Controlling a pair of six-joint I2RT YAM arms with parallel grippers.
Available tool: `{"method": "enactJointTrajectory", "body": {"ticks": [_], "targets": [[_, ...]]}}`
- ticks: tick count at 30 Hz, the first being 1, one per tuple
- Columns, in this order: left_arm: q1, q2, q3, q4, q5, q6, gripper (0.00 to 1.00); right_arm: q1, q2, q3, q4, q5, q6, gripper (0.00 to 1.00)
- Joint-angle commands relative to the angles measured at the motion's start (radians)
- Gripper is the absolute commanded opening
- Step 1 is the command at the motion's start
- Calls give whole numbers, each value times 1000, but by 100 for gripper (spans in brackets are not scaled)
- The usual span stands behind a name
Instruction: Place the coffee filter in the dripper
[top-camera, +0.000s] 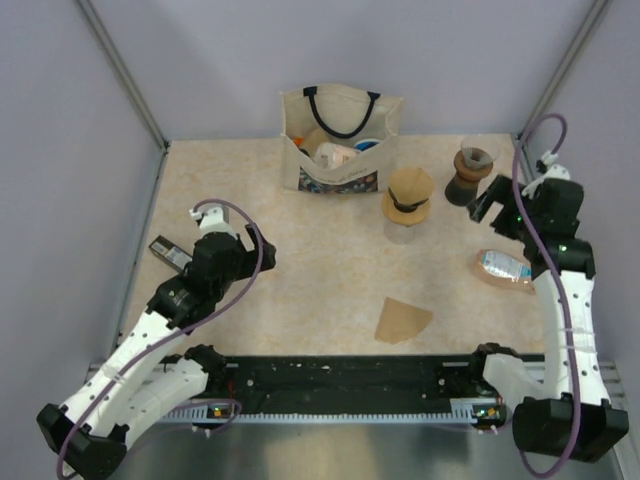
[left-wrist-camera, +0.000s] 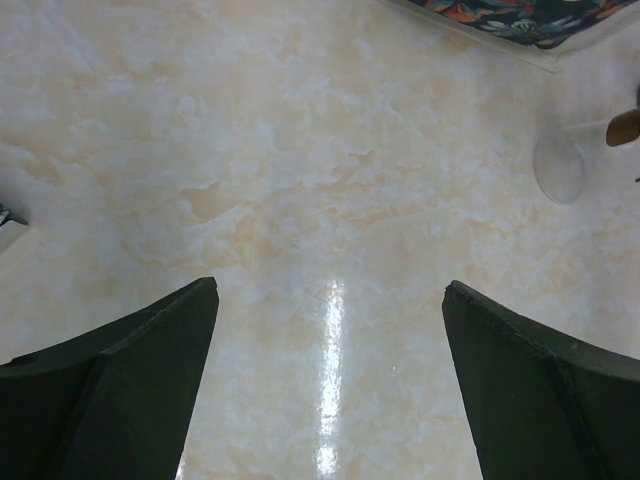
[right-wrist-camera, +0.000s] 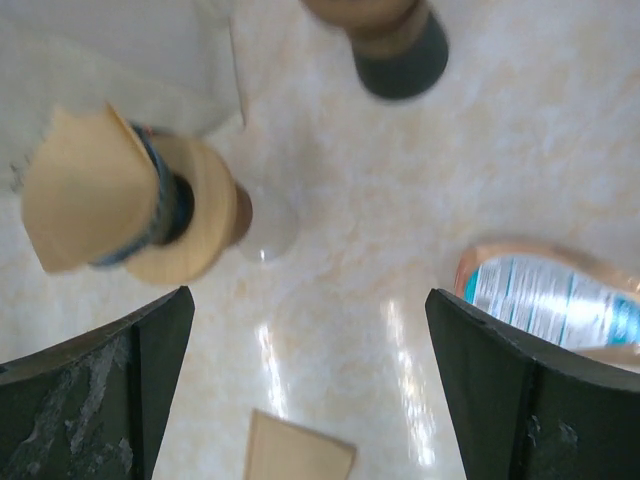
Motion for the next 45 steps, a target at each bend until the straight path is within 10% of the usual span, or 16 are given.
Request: {"method": "enactJointTrajectory", "body": {"ticks": [1,15,35,45], "targets": [[0,0,-27,14,130,-22,99,129,-109,-219,-6,-3,52,99],[-8,151,-219,288,549,-115,99,799,-129,-532,-125,287,551,99],[-36,368,-191,445,641,-146,99,811,-161,-784,182,229,730,99],[-169,629,-72,543,685,-183,81,813,-187,-821,331,239,726,98]]}}
